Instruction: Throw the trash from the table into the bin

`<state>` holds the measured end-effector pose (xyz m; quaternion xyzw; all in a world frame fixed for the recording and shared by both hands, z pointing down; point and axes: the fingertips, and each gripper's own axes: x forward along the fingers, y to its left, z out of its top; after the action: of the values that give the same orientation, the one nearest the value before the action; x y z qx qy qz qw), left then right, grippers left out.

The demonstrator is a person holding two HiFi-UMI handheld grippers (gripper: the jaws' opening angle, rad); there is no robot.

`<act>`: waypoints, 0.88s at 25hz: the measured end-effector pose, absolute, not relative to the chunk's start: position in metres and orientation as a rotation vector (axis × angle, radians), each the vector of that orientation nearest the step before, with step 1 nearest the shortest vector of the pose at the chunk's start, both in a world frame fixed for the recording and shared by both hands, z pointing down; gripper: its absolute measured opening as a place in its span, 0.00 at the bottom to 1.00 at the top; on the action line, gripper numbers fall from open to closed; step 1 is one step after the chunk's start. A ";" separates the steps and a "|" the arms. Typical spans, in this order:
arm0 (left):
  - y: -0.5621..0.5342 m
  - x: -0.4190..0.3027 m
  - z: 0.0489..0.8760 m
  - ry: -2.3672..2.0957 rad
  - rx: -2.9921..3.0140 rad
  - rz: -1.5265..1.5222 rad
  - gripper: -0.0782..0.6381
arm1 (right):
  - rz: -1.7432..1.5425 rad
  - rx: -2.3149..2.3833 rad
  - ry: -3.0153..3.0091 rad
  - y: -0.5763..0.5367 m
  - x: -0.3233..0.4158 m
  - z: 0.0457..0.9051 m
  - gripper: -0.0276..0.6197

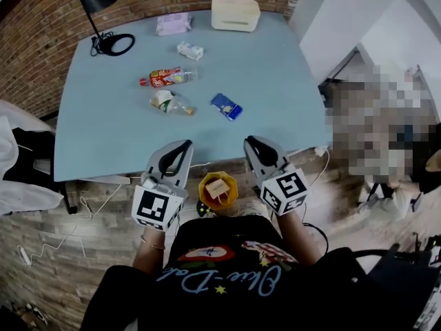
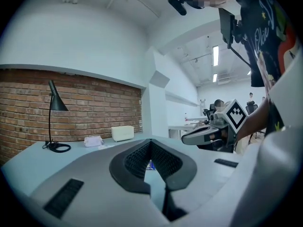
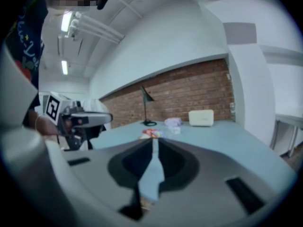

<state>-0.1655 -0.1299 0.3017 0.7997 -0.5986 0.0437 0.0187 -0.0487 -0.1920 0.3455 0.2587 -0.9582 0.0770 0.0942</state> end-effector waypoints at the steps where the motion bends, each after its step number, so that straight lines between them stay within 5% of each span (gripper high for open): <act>1: -0.133 -0.167 0.303 -1.850 2.484 0.127 0.12 | 0.229 0.768 -2.826 -0.192 -0.049 0.347 0.06; 22: -0.193 -0.191 0.305 -1.952 2.353 0.127 0.12 | 0.179 0.574 -2.655 -0.286 -0.108 0.395 0.21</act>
<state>-0.1914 -0.1925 0.3048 0.7684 -0.6373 0.0416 0.0409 -0.1083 -0.2859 0.3949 0.2063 -0.9540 0.0644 0.2080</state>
